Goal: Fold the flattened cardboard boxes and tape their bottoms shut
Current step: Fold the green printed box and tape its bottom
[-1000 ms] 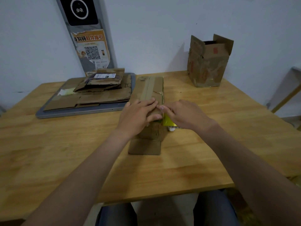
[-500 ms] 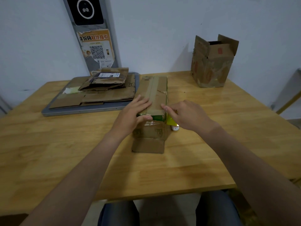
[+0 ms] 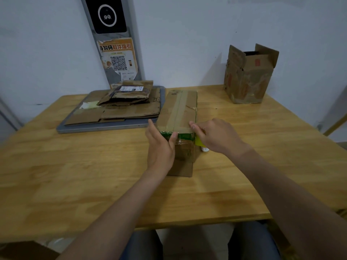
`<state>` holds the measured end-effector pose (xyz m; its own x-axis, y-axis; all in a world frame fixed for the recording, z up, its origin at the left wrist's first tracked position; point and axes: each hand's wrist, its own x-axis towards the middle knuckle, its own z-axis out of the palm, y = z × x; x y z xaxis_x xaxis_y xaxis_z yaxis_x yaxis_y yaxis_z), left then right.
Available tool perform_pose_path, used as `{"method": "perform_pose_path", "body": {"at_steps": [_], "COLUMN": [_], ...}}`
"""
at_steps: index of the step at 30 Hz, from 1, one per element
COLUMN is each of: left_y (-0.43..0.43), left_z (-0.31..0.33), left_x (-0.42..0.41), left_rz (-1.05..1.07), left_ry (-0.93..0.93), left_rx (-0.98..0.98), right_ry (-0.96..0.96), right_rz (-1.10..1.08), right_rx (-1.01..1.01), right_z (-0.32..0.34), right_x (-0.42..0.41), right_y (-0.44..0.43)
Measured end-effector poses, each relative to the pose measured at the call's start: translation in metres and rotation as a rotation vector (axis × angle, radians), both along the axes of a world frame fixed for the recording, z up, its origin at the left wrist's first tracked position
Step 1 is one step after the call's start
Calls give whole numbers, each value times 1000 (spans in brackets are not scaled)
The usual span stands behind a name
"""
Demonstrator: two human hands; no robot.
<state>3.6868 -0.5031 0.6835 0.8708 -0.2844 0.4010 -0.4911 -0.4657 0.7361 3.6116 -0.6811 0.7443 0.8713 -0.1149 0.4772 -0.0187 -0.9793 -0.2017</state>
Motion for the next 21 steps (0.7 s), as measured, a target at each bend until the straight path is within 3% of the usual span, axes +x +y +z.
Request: {"method": "perform_pose_path", "body": {"at_steps": [4,6,9,13,18,21], "left_y": [-8,-12,-5,19,55,79], "left_z": [-6,-11,-8,13,24,23], "left_x": [-5,-8,-4,5,4,10], "left_rz": [118,147,124,-93,-110,-119], "left_ry": [-71,-64,-108,-333,-303,-306], "left_rx": [445,520,508,397,364,388], "right_ry": [21,40,78,88,35,62], "right_rz": [20,20,18,140,215,315], "right_rx": [8,-12,-15,81,81,280], "right_z": [2,3,4,5,-3,-6], "right_x": [-2,-2,-4,-3,3,1], "right_y": [2,2,2,18,59,66]}}
